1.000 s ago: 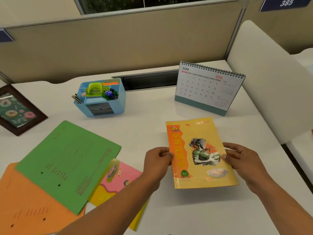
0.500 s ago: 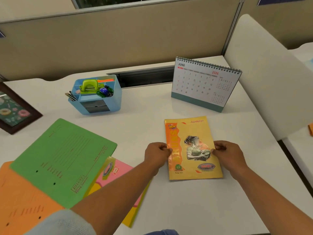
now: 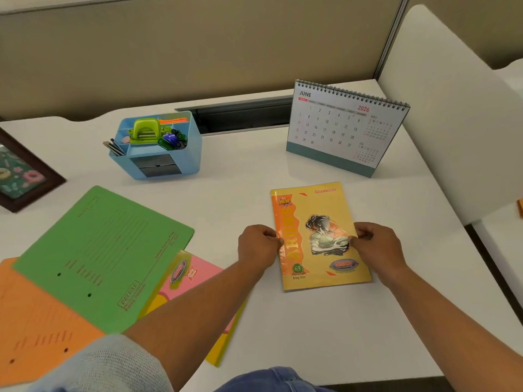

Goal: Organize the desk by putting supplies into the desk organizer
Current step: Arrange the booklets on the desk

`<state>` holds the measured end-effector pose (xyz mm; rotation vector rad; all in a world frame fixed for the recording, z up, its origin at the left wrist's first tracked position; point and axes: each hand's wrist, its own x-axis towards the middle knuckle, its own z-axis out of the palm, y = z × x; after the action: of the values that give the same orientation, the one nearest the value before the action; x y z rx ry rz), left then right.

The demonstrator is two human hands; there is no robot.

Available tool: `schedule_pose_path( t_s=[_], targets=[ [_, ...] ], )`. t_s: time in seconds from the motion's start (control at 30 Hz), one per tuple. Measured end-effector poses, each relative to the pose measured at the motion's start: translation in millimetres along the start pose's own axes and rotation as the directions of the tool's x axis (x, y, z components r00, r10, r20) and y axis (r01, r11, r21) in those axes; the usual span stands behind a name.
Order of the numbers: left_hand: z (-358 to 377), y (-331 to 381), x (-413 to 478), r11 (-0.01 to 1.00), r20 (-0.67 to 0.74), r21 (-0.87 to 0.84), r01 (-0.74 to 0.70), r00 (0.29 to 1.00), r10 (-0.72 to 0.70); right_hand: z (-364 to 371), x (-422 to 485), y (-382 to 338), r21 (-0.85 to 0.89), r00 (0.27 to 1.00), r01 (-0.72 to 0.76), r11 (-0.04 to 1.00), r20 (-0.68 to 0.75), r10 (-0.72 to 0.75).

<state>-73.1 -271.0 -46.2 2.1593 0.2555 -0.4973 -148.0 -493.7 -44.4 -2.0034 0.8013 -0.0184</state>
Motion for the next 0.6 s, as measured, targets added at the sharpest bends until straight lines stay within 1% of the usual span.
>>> schedule_pose_path(
  t_s=[0.33, 0.47, 0.6],
  targets=[
    [4.4, -1.9, 6.6, 1.000, -0.020, 0.027, -0.005, 1.000, 0.005, 1.0, 3.1, 2.2, -0.011, 1.000, -0.003, 1.000, -0.005, 0.003],
    [5.9, -1.4, 5.8, 0.999, -0.032, 0.040, -0.001, 0.999, 0.002, 0.8, 4.3, 2.7, -0.103, 0.999, 0.022, 0.994, -0.022, -0.024],
    [5.9, -0.8, 5.4, 0.999, -0.028, 0.046, 0.004, 1.000, -0.003, 2.8, 5.5, 6.3, -0.158, 0.999, 0.027, 0.987, -0.034, -0.033]
  ],
)
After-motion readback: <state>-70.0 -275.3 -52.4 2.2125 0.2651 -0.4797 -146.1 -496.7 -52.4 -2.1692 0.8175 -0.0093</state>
